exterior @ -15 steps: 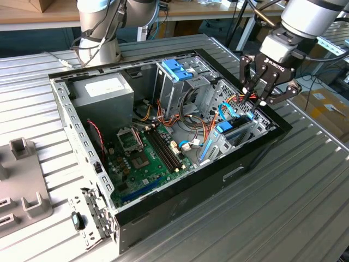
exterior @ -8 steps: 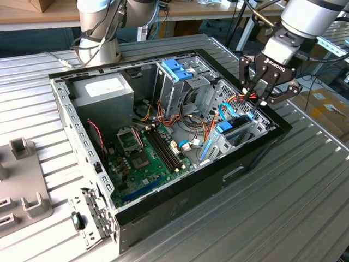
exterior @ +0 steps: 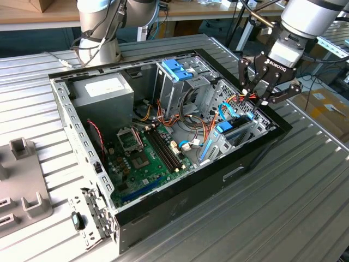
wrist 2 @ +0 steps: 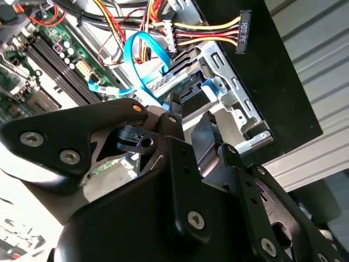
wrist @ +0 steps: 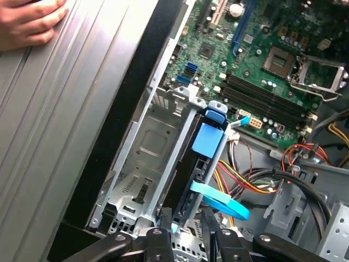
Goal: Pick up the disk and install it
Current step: 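Insert the second disk wire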
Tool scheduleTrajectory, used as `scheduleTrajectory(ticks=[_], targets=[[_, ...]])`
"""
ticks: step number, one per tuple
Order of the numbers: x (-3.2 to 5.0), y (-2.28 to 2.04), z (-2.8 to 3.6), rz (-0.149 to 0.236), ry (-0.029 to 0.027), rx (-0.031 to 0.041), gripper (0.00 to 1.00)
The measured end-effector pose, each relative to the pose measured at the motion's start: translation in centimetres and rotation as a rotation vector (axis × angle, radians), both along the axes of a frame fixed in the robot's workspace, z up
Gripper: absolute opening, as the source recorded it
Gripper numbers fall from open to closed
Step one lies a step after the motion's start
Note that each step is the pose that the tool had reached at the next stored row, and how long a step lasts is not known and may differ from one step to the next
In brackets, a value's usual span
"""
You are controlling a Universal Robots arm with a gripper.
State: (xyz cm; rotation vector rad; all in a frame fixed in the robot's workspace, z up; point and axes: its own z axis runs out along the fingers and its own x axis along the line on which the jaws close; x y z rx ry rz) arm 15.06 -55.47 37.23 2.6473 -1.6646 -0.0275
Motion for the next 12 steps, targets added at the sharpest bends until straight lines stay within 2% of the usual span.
scheduleTrajectory(ticks=[4,9,11,12], targets=[[0.0,0.0,0.0,0.06,-0.0001,-0.0001,0.36],[0.0,0.0,0.0,0.154,-0.0002,0.0,0.36],[0.0,0.0,0.0,0.216,-0.0003,0.0,0.36],[0.0,0.0,0.0,0.234,-0.0003,0.0,0.36]])
